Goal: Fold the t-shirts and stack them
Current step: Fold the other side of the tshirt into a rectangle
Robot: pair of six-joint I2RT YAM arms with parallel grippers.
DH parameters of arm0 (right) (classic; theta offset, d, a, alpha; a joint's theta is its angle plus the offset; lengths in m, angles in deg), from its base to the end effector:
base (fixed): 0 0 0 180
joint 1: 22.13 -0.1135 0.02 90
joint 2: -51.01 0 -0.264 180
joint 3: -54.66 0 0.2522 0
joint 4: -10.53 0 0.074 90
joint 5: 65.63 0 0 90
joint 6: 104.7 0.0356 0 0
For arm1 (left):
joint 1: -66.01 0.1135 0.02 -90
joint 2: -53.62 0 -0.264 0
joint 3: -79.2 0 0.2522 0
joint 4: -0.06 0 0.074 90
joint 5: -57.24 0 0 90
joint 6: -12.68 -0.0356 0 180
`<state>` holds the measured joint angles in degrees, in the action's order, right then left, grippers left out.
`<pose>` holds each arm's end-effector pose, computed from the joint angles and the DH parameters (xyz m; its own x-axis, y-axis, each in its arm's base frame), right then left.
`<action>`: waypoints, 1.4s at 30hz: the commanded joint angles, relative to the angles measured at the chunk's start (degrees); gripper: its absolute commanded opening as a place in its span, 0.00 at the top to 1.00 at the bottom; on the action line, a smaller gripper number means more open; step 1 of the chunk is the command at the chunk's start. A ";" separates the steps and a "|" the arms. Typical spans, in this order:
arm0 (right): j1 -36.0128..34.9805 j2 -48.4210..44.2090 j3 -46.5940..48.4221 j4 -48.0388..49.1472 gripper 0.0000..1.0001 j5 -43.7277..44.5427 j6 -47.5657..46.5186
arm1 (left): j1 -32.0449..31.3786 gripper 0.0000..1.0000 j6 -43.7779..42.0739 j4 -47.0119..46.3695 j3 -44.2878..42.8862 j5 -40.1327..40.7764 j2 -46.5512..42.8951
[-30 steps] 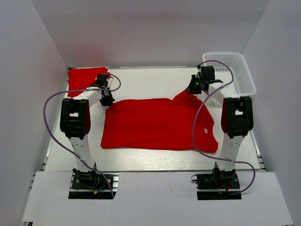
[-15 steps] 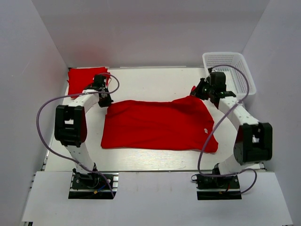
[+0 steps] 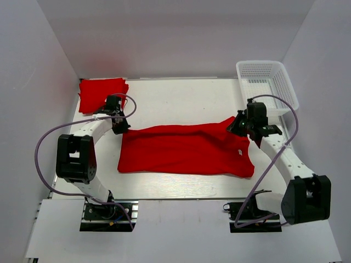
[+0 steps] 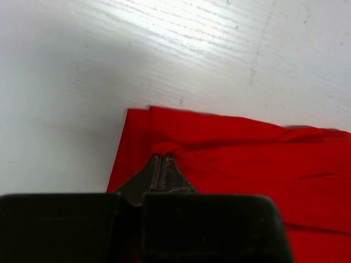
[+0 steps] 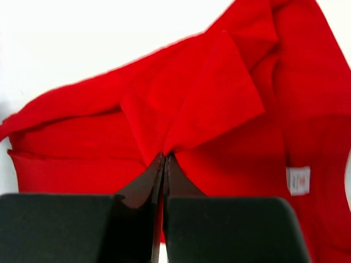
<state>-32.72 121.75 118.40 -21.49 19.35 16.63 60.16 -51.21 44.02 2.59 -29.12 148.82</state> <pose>0.2631 0.0524 0.2631 -0.6586 0.4038 -0.6350 0.1083 0.8859 0.4510 0.3320 -0.0317 0.1988 -0.8247 -0.3570 -0.4387 -0.3233 0.9340 -0.1523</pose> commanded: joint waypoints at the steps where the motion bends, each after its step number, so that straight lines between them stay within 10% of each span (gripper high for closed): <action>1: -0.49 -3.76 -1.19 -4.40 1.00 2.46 1.10 | -0.31 1.00 1.66 -0.22 1.85 -0.12 -4.40; 25: -2.95 -9.65 -10.06 -15.49 0.90 -3.06 5.84 | 0.22 0.98 6.93 7.41 4.93 2.68 -5.73; 29: -3.12 -8.78 -9.47 -18.82 0.78 -5.88 1.56 | 0.22 0.43 8.08 12.68 3.70 3.30 -5.02; 32: -3.21 -7.20 -8.41 -21.90 0.51 -8.86 -2.31 | 0.22 0.00 8.78 14.97 1.69 4.53 -5.81; 33: -3.30 -6.32 -8.06 -22.17 0.43 -10.09 -2.94 | 0.22 0.00 8.78 15.94 0.89 5.06 -6.68; 34: -3.30 -5.62 -7.70 -22.26 0.10 -10.45 -4.16 | 0.22 0.00 8.78 16.47 0.02 5.58 -6.69; 42: -3.12 -0.96 2.13 -14.62 0.10 -7.55 -8.22 | -0.83 0.00 5.19 11.31 -7.29 0.17 -6.17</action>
<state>-35.76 119.71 115.64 -41.14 11.39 11.10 60.03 -44.02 58.62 -2.48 -25.12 144.71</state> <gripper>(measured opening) 0.902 0.995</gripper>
